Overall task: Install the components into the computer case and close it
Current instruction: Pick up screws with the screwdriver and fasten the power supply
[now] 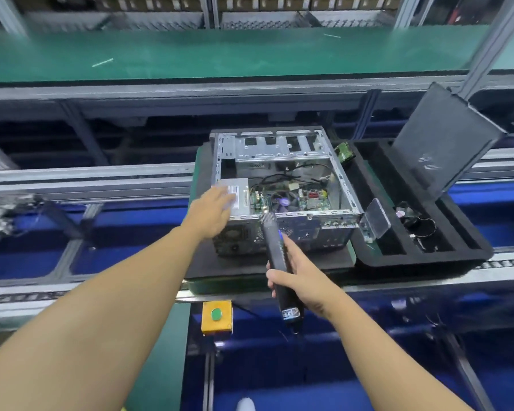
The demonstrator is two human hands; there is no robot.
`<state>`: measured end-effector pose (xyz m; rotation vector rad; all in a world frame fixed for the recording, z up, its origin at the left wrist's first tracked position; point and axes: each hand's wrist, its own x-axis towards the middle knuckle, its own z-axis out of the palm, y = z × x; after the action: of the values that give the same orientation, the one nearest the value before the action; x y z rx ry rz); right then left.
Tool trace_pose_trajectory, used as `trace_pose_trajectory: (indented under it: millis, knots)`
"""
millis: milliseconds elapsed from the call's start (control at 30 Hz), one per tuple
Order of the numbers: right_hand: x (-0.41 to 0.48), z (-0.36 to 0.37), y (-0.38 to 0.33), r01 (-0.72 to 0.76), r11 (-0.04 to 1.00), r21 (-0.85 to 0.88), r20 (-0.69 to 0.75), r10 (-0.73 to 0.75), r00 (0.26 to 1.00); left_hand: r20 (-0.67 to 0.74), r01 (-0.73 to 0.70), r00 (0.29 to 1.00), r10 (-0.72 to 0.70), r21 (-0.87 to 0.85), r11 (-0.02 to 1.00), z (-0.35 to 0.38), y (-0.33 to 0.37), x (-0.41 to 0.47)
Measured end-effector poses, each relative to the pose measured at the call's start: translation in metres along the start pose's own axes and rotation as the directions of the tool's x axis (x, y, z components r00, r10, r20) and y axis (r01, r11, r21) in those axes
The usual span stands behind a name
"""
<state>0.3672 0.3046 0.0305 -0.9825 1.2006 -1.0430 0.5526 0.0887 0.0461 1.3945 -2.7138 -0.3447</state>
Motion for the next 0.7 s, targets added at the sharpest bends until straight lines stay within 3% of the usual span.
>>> trace_pose_trajectory:
  millis: [133, 233, 300, 467, 700]
  knots:
    - [-0.009, 0.018, 0.014, -0.026, 0.999, -0.022, 0.01, 0.027, 1.0, 0.084, -0.053, 0.994, 0.069, -0.179, 0.982, -0.004, 0.004, -0.019]
    - [-0.012, 0.034, 0.022, -0.03, 0.999, 0.012, 0.053, 0.029, 0.998, 0.116, -0.087, 0.987, 0.111, -0.194, 0.977, -0.01, -0.003, -0.033]
    - [-0.011, 0.045, 0.026, -0.042, 0.999, 0.018, 0.073, 0.041, 0.996, 0.081, -0.099, 0.99, 0.115, -0.183, 0.978, -0.01, -0.008, -0.036]
    - [-0.004, 0.068, 0.032, -0.099, 0.994, -0.041, 0.065, 0.102, 0.993, -0.097, -0.074, 0.994, 0.041, -0.357, 0.931, 0.0, -0.011, -0.036]
    - [0.004, 0.085, 0.043, -0.147, 0.987, -0.062, 0.024, 0.148, 0.989, -0.121, -0.155, 0.985, 0.124, -0.303, 0.94, 0.003, -0.024, -0.029]
